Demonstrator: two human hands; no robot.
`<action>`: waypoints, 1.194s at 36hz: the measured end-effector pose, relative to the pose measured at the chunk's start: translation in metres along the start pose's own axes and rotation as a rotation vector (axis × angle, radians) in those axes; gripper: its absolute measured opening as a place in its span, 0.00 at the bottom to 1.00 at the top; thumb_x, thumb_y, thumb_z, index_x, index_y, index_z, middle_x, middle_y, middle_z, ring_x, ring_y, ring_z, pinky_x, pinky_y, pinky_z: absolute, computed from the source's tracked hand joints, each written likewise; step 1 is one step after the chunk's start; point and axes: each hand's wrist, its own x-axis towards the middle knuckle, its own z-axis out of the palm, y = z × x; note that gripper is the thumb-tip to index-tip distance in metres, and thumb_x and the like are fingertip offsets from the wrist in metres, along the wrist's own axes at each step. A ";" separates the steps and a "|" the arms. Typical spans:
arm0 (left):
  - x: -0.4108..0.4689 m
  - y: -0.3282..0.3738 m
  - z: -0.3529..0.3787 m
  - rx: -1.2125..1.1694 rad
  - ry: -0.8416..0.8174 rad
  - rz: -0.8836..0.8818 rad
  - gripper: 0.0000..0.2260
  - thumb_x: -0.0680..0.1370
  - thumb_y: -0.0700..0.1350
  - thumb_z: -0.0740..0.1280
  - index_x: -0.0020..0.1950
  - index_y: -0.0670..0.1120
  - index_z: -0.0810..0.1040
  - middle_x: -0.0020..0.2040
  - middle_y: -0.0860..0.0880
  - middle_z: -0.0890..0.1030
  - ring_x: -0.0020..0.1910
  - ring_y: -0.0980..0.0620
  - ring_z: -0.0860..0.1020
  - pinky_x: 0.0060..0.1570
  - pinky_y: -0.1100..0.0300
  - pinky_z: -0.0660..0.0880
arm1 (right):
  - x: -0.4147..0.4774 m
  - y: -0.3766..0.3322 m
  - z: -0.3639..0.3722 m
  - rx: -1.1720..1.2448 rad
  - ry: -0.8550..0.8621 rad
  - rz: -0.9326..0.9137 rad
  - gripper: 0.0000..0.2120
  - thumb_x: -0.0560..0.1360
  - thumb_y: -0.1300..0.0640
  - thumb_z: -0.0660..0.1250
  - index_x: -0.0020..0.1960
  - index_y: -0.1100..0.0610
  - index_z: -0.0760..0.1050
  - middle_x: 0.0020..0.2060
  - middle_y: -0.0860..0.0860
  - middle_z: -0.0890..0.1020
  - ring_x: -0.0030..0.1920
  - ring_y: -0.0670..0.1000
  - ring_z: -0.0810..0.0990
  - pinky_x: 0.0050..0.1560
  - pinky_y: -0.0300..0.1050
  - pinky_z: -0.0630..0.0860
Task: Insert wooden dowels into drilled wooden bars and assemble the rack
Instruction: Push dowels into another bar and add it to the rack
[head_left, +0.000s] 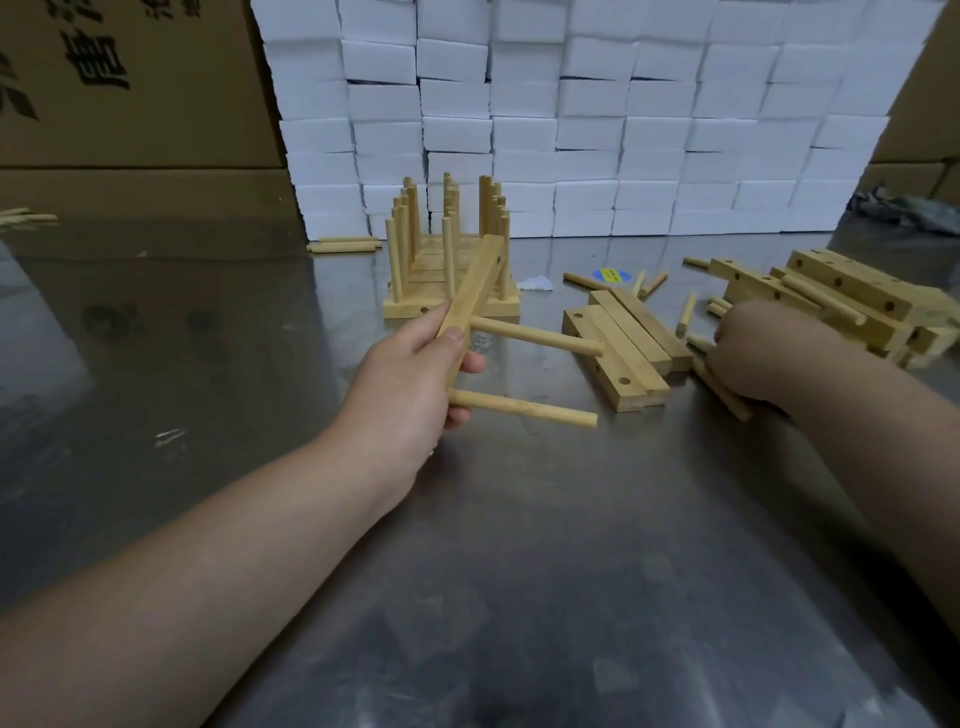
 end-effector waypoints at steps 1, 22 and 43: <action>0.000 0.000 0.000 0.003 0.003 0.003 0.15 0.81 0.48 0.59 0.66 0.57 0.74 0.35 0.58 0.80 0.22 0.61 0.71 0.25 0.66 0.70 | 0.001 0.000 0.002 -0.012 0.009 0.017 0.07 0.75 0.65 0.59 0.38 0.63 0.67 0.35 0.56 0.71 0.34 0.53 0.70 0.31 0.43 0.68; -0.006 0.005 -0.002 -0.026 -0.096 0.029 0.15 0.80 0.43 0.59 0.62 0.55 0.77 0.37 0.53 0.81 0.31 0.58 0.73 0.25 0.67 0.70 | -0.033 -0.026 -0.010 0.755 0.469 -0.472 0.11 0.77 0.51 0.62 0.56 0.45 0.79 0.36 0.38 0.76 0.32 0.37 0.73 0.34 0.37 0.67; -0.013 0.013 0.000 -0.058 -0.358 0.037 0.25 0.76 0.35 0.51 0.59 0.65 0.71 0.29 0.49 0.76 0.26 0.53 0.73 0.28 0.61 0.72 | -0.049 -0.039 -0.001 0.885 0.318 -0.654 0.10 0.75 0.50 0.64 0.37 0.38 0.73 0.23 0.38 0.73 0.22 0.40 0.68 0.23 0.32 0.62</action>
